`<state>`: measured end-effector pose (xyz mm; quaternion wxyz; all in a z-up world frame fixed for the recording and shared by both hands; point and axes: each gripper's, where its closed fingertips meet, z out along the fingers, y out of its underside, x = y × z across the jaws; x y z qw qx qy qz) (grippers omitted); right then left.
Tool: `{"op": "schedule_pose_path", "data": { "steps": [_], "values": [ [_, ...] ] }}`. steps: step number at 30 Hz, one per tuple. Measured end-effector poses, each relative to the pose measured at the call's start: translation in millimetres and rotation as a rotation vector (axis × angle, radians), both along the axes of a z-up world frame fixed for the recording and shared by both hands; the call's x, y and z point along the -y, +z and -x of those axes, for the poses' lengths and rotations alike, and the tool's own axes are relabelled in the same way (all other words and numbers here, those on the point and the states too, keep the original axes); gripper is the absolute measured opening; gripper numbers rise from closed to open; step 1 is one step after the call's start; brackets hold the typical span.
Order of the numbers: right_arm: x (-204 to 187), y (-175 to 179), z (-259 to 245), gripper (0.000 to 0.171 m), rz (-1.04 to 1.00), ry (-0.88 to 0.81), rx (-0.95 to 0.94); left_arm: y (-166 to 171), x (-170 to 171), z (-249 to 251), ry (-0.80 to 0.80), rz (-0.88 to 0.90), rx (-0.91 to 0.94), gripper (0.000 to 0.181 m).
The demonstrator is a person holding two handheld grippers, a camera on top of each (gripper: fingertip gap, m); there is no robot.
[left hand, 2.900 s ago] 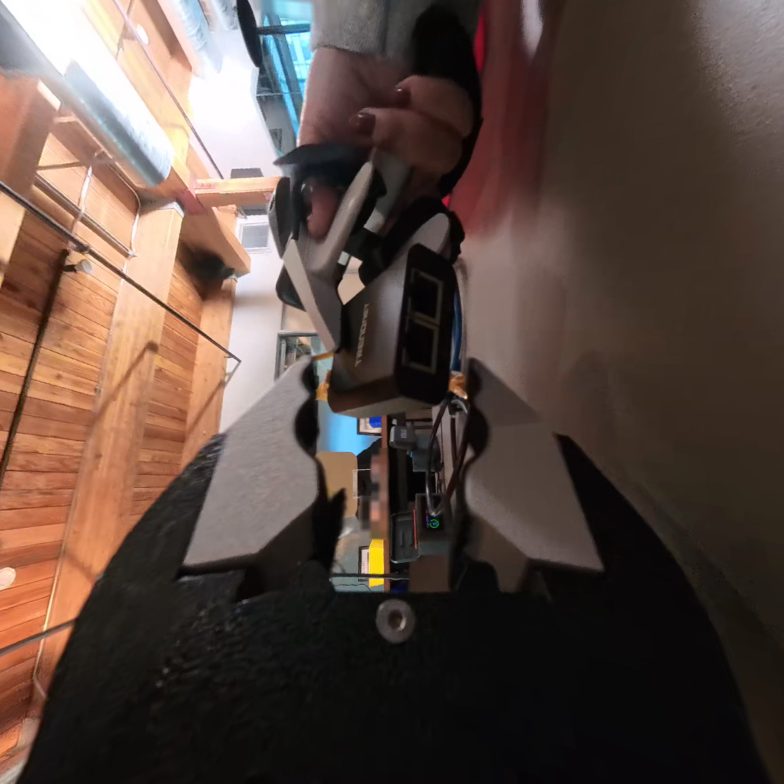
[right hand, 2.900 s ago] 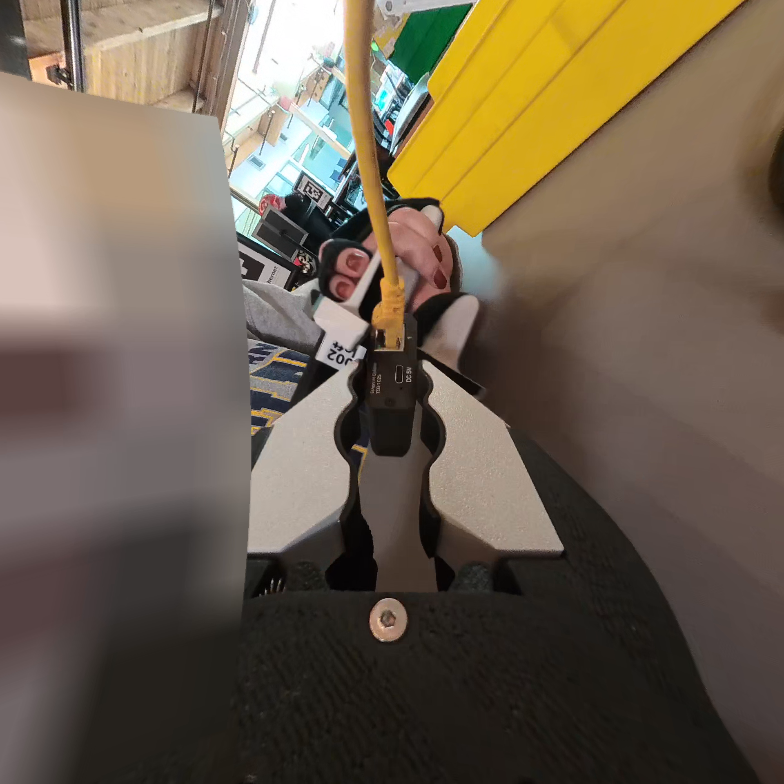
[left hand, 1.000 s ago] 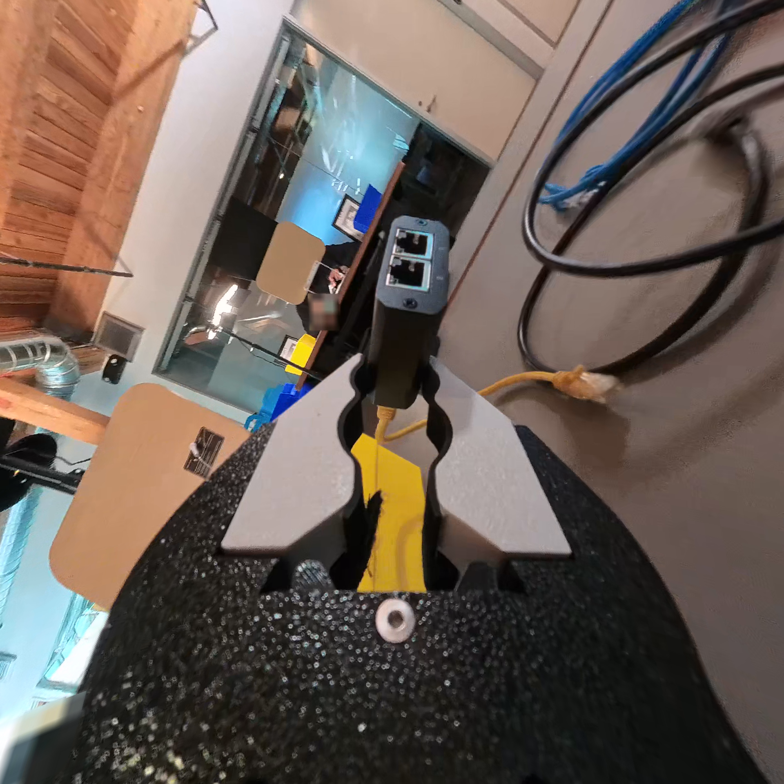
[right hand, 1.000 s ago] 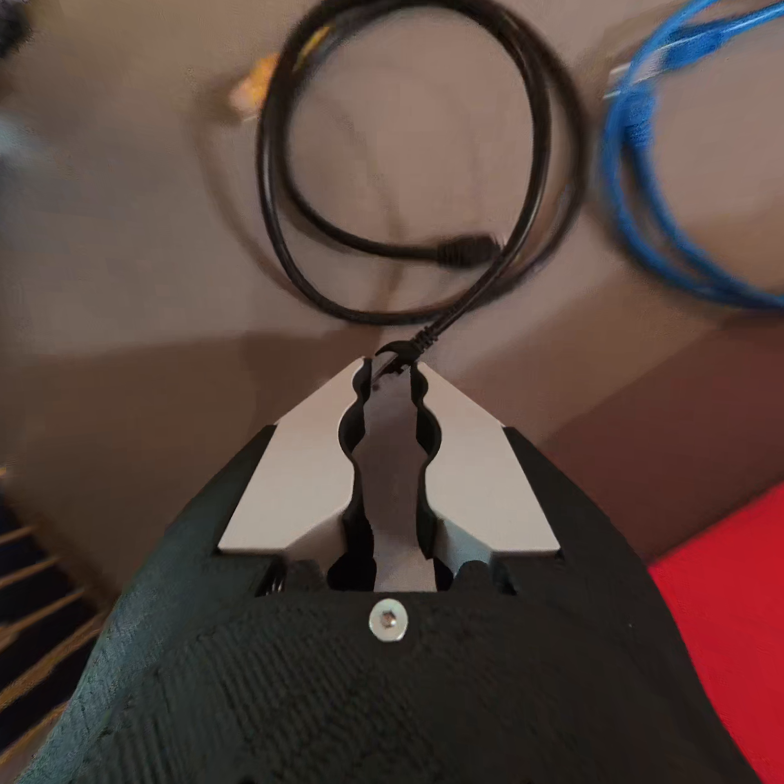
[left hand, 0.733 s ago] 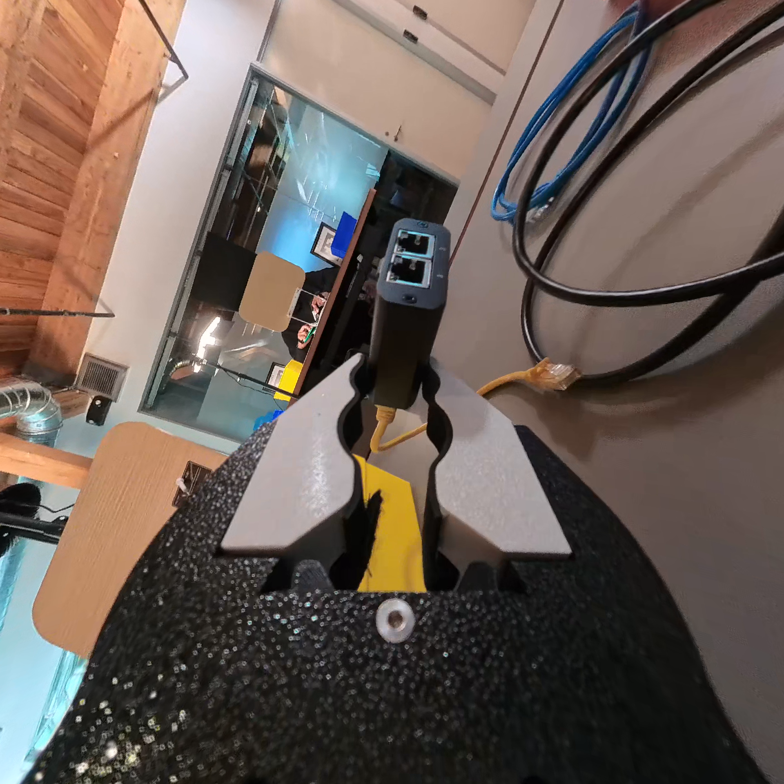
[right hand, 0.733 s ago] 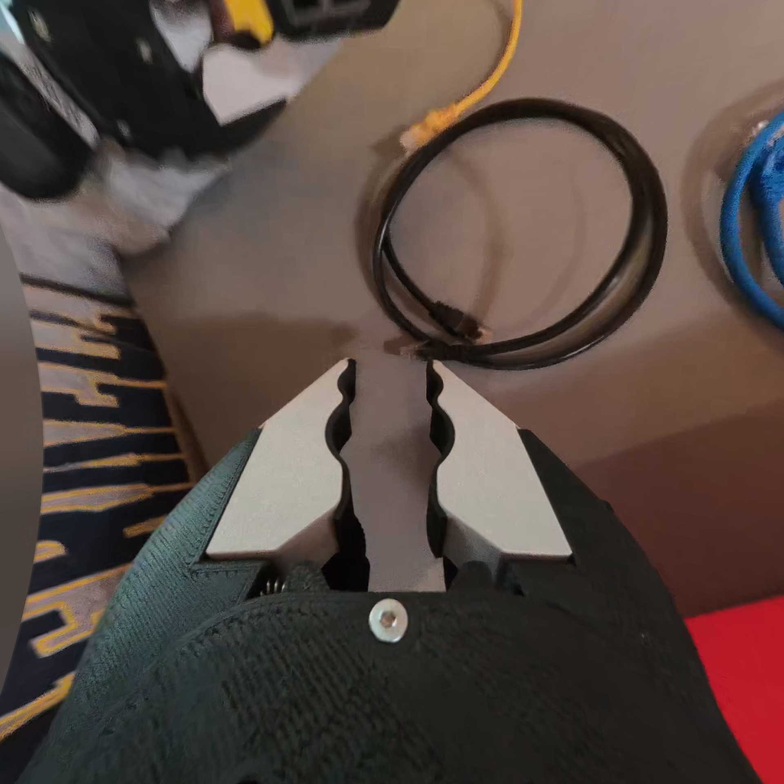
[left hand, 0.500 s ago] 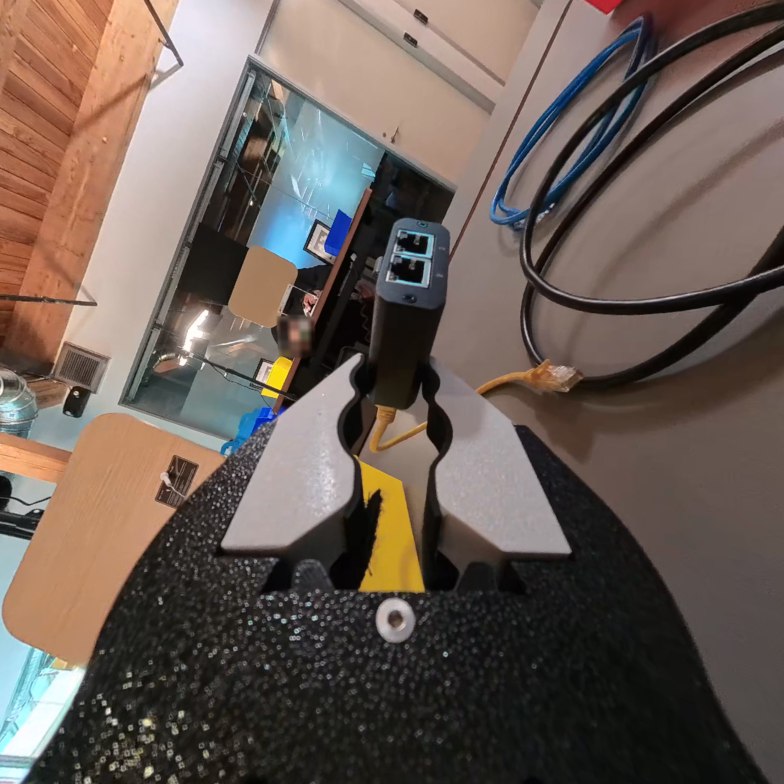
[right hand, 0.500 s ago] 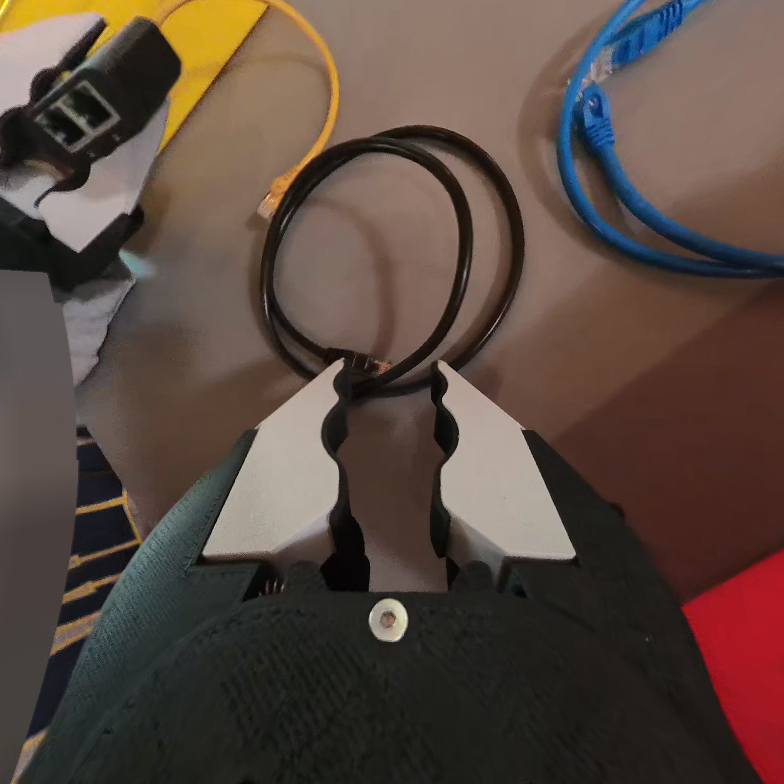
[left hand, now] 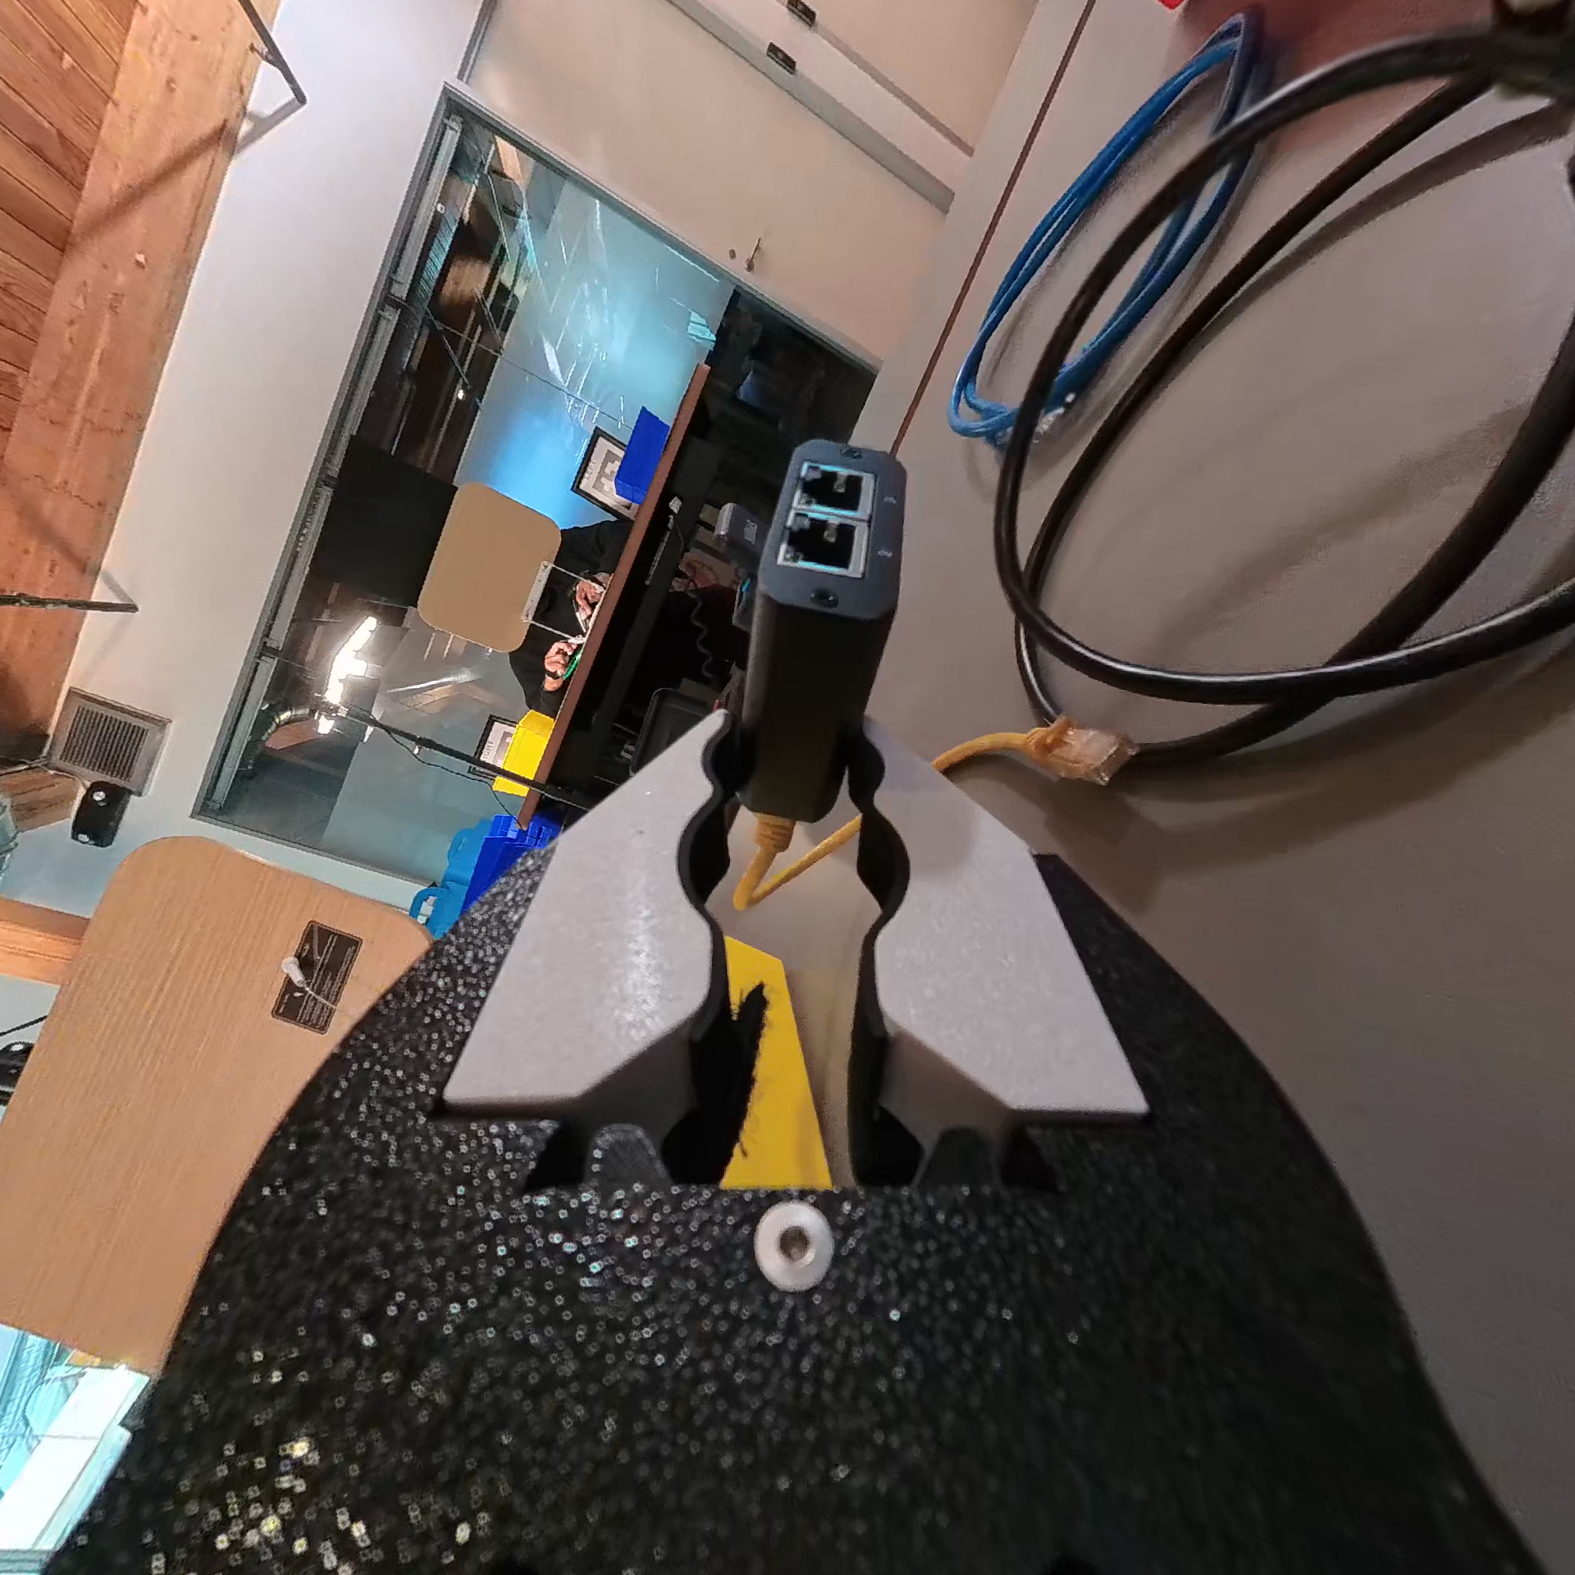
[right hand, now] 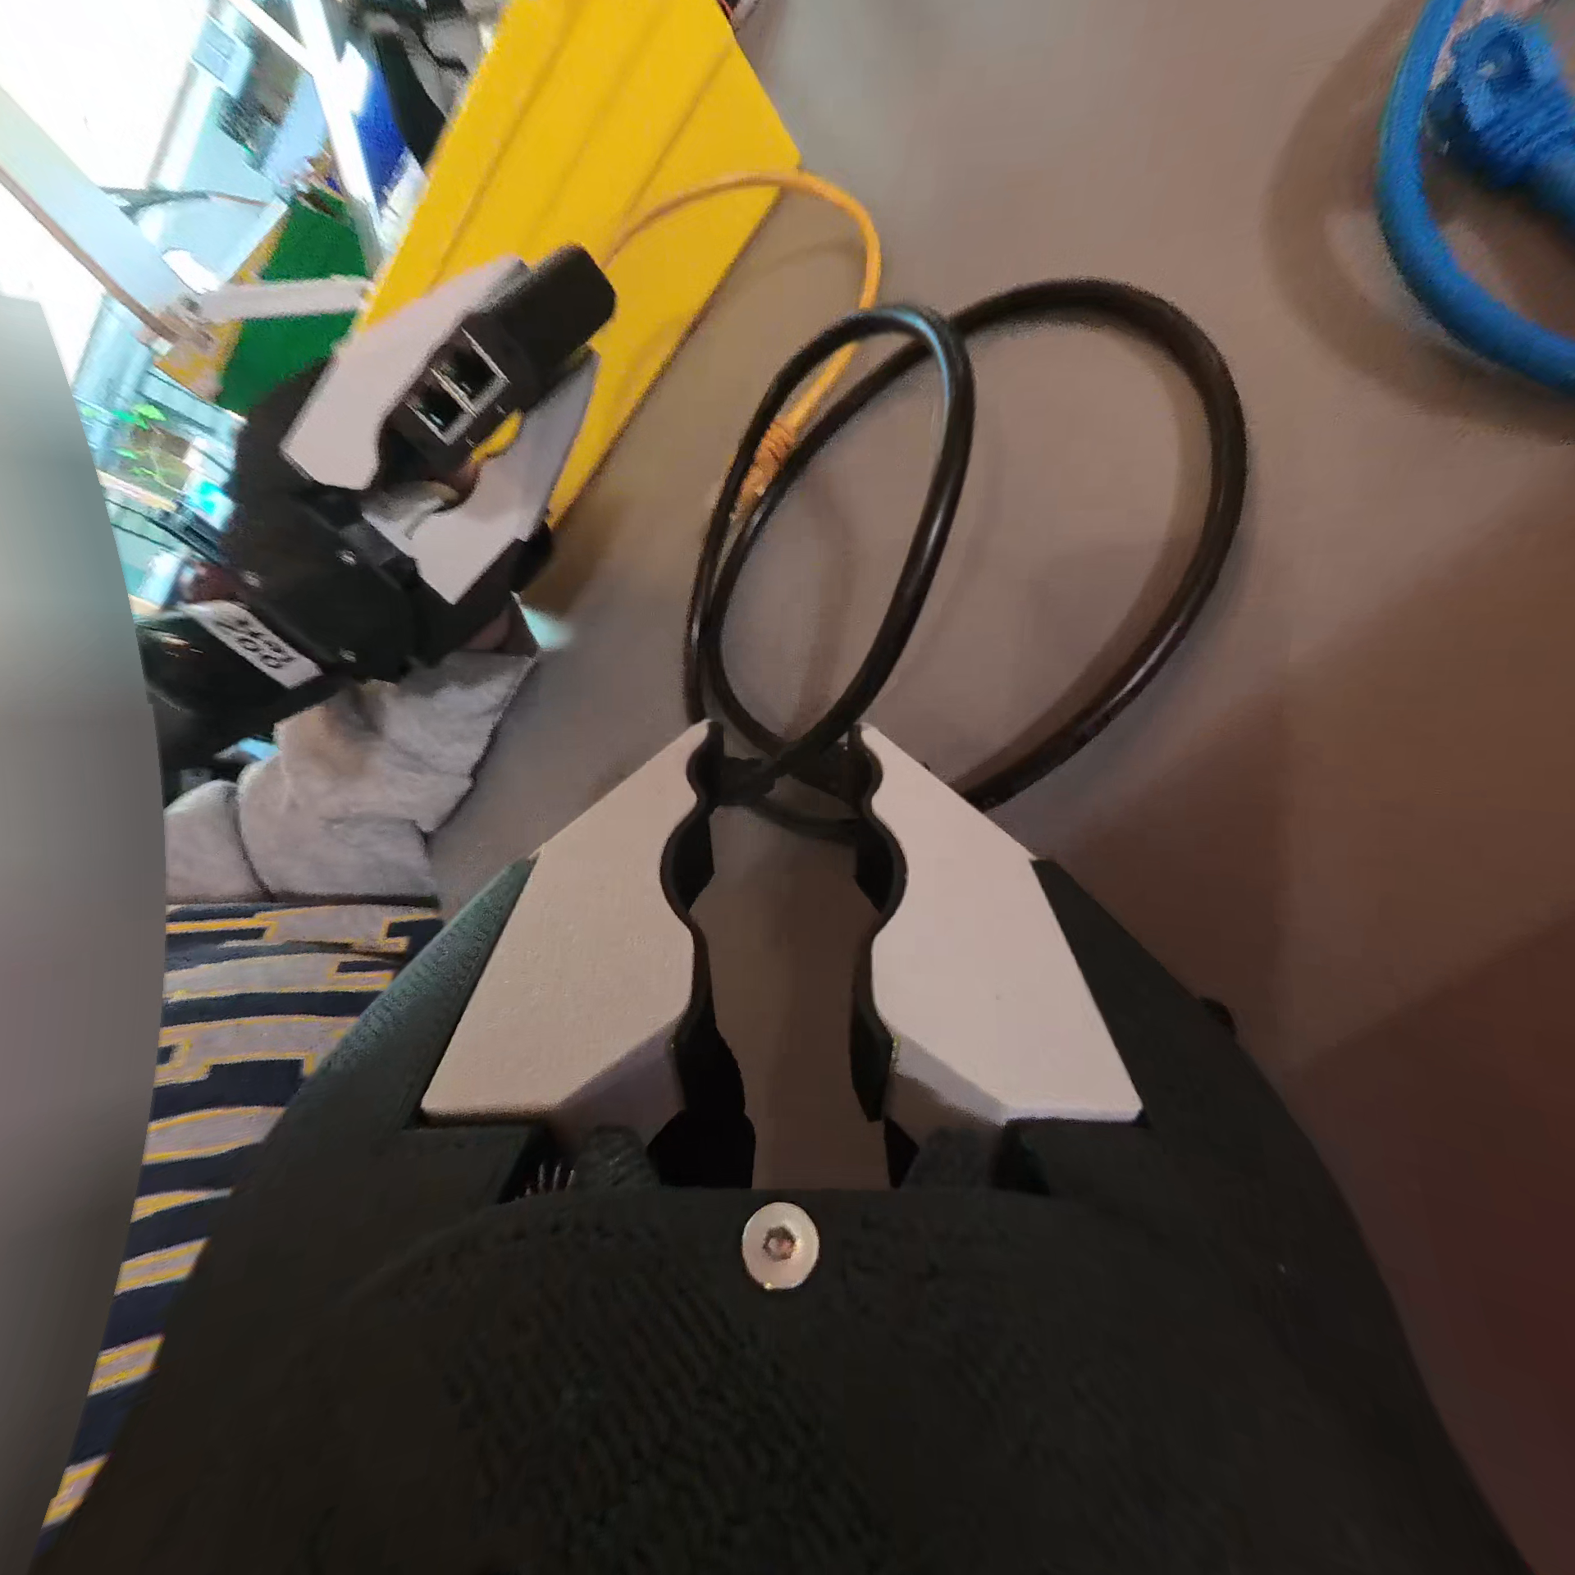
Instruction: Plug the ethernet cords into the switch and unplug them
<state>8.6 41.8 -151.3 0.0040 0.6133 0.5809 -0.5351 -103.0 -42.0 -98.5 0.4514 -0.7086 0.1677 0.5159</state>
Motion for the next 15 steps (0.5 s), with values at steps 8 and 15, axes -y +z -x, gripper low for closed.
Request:
{"op": "schedule_pose_path", "data": {
  "steps": [8, 15],
  "values": [
    [14, -11, 9, 0.014, 0.034, 0.006, 0.043, -8, -2, 1, 0.003, 0.037, 0.021, 0.024],
    [16, 57, 27, 0.003, 0.022, -0.044, -0.351, -27, -9, -1, 0.032, 0.033, 0.369, 0.023]
  ]
}}
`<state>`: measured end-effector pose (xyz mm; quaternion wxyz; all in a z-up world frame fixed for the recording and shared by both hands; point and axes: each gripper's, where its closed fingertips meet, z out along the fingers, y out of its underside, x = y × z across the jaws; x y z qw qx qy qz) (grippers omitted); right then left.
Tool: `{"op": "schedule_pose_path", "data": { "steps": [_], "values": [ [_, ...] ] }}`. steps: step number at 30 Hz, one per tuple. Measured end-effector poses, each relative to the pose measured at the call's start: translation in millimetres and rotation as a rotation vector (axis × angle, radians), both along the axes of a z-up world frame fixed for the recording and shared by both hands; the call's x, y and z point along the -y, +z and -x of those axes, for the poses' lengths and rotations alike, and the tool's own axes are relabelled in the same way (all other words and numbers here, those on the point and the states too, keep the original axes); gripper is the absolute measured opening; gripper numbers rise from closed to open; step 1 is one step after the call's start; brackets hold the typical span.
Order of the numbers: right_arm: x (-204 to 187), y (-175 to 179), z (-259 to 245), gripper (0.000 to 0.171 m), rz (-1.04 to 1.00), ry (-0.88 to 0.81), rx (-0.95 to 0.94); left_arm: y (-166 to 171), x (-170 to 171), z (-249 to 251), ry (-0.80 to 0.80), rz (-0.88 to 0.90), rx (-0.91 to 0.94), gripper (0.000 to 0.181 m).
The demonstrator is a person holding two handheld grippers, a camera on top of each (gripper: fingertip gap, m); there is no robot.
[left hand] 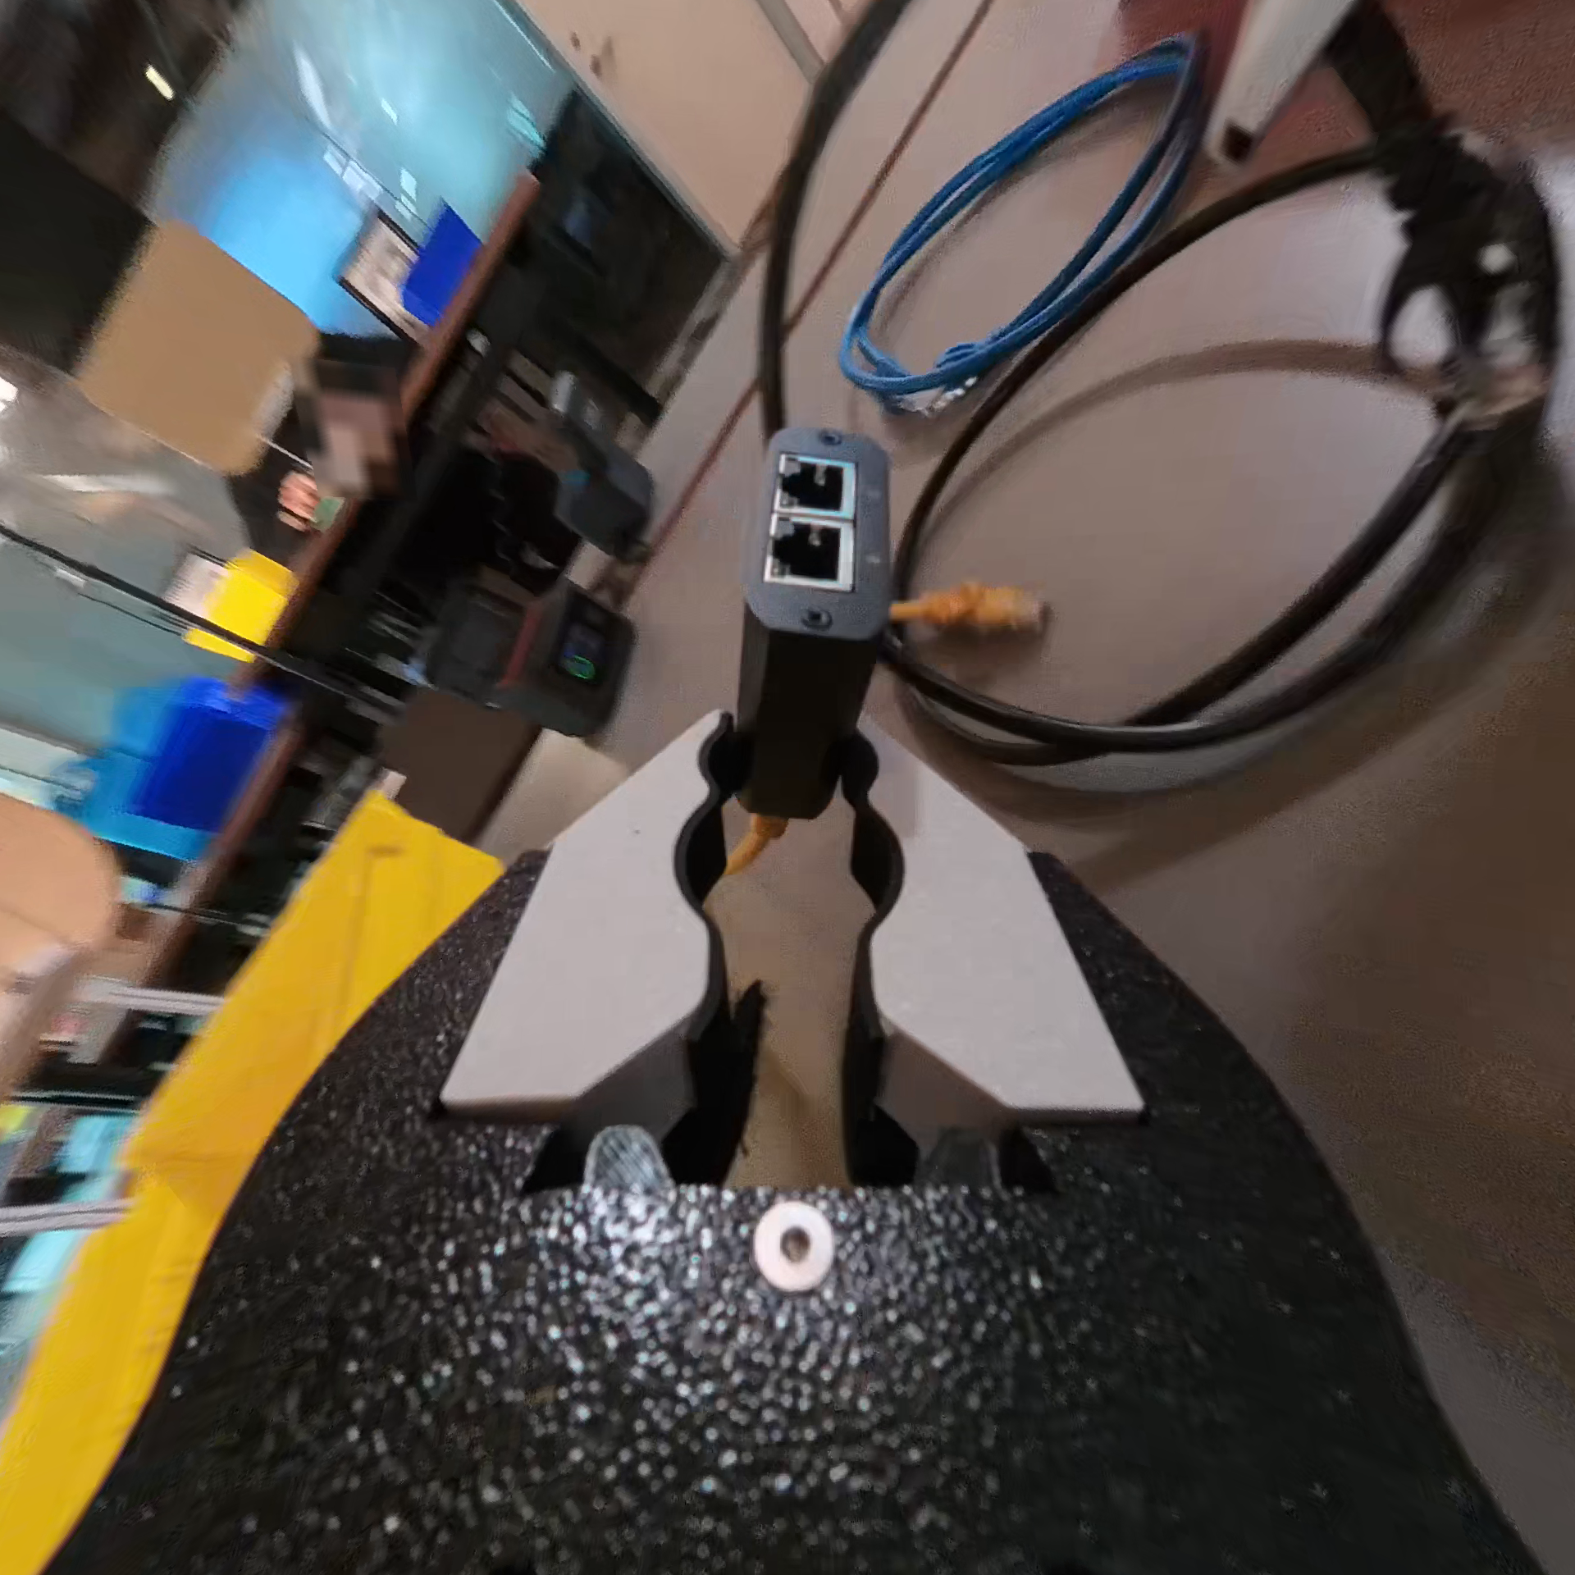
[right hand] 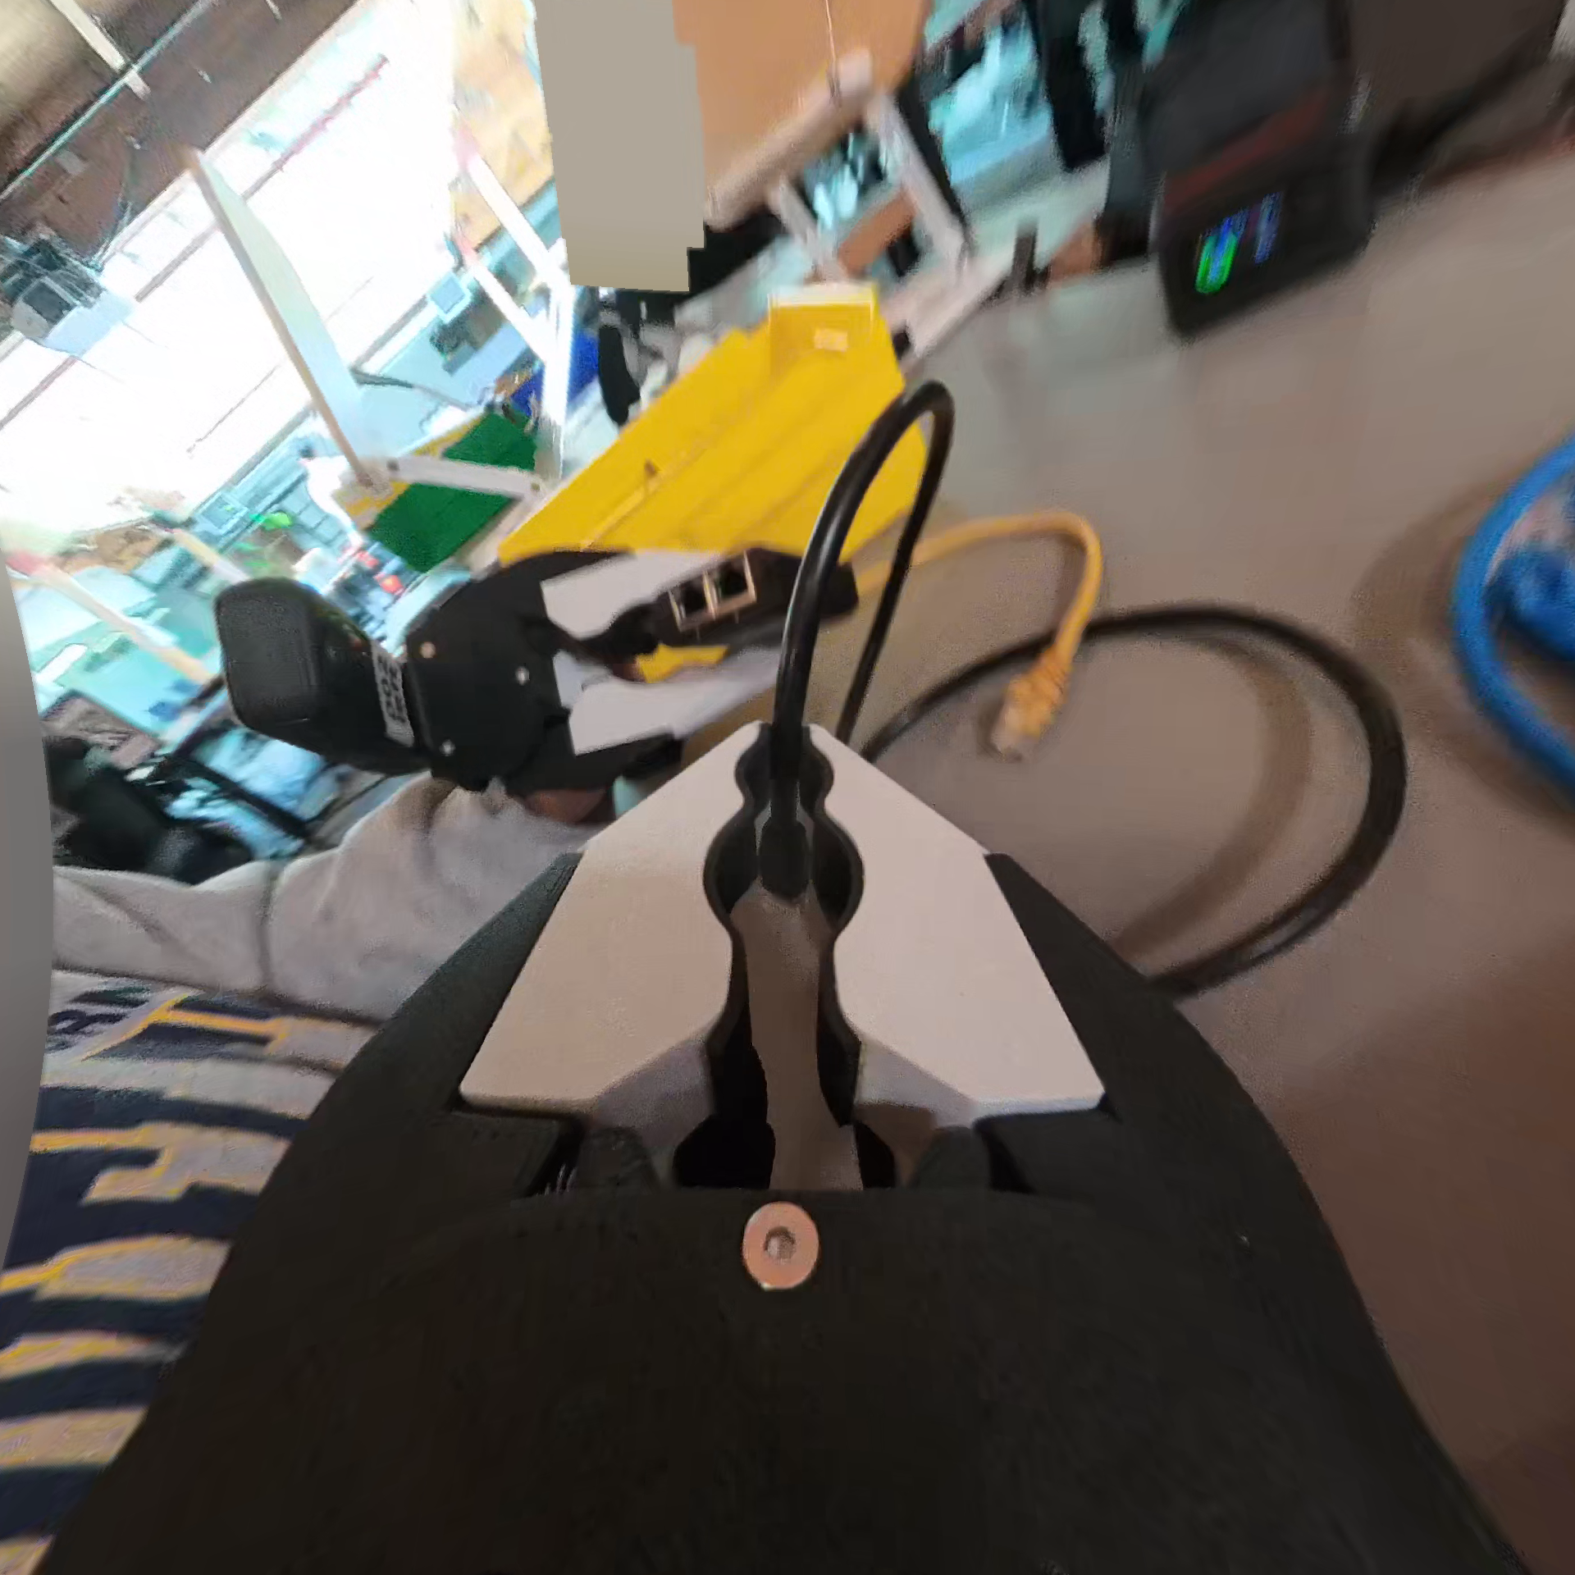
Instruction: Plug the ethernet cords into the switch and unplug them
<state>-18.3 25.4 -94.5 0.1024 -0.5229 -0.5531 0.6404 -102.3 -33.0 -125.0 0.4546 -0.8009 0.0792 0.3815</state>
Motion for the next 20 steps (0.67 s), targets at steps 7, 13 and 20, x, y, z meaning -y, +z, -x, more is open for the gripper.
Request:
{"op": "schedule_pose_path", "data": {
  "steps": [7, 13, 20],
  "values": [
    [-2, 60, 22, 0.003, -0.055, -0.193, -0.305, -13, -1, -5, 0.010, -0.051, 0.338, 0.023],
    [15, 75, 34, 0.003, -0.091, -0.204, -0.386, -10, 8, -11, 0.032, -0.047, 0.554, 0.023],
    [26, 94, 41, 0.004, 0.007, -0.155, -0.429, -15, 11, -25, 0.012, 0.032, 0.692, 0.023]
  ]
}}
